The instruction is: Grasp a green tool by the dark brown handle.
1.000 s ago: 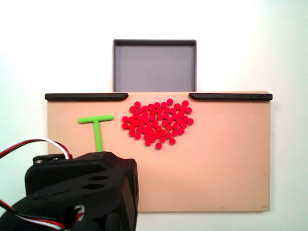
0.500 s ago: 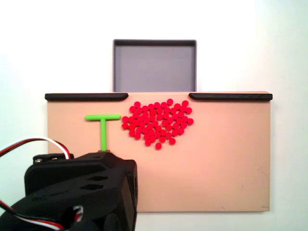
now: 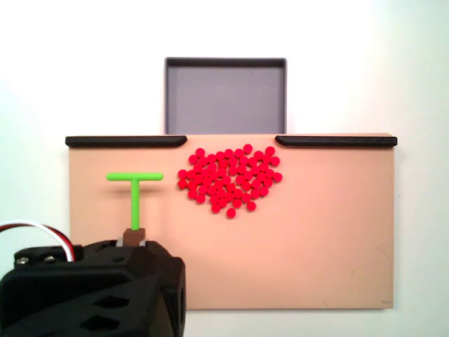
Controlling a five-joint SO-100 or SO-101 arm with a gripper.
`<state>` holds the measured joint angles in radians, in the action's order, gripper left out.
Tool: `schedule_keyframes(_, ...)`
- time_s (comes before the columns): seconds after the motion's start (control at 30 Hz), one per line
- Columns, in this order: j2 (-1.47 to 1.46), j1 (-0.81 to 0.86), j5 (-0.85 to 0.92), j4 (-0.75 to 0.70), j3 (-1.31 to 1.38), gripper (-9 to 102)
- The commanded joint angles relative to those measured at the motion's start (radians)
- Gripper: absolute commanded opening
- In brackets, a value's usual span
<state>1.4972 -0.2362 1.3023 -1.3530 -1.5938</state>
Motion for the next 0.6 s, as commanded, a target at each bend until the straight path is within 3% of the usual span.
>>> schedule_keyframes(0.0, 0.067, 0.032, 0.061, -0.048, 0.018, 0)
schedule_keyframes(0.27, 0.097, 0.084, 0.176, -0.11, 0.015, 0)
schedule_keyframes(0.57, 0.106, 0.11, 0.178, -0.112, 0.015, 0)
